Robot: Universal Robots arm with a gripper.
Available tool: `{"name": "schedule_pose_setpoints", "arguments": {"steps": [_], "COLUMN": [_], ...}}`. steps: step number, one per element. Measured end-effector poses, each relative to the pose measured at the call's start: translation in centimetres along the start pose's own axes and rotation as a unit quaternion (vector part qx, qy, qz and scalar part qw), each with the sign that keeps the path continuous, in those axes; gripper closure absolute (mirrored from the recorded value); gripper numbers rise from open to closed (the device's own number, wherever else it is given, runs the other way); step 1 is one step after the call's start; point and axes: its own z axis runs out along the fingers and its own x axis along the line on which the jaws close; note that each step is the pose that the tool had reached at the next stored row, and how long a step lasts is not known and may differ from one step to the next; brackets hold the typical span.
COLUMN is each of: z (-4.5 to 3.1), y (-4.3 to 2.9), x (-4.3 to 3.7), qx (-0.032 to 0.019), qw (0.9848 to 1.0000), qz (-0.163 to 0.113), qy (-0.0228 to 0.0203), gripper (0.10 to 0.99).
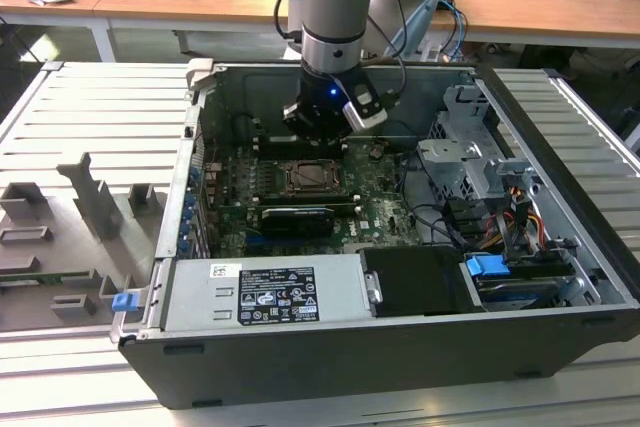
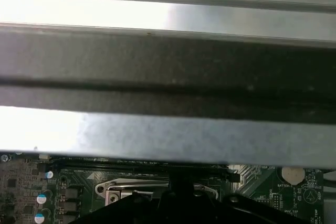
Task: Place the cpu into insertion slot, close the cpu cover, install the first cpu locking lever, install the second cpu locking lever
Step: 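Install the first cpu locking lever, then install the second cpu locking lever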
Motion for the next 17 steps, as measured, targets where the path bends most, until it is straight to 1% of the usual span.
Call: {"name": "schedule_pose_setpoints", "arguments": {"steps": [5,17], "z": [-0.03,-0.08], "y": [-0.29,-0.71], "x": [0.02,0.04], "qx": [0.0000,0.0000], "qw": [1.0000,1.0000], "qz": [0.000,0.000], "qy": [0.0000,0.0000], "gripper": [0.980,0.980]}}
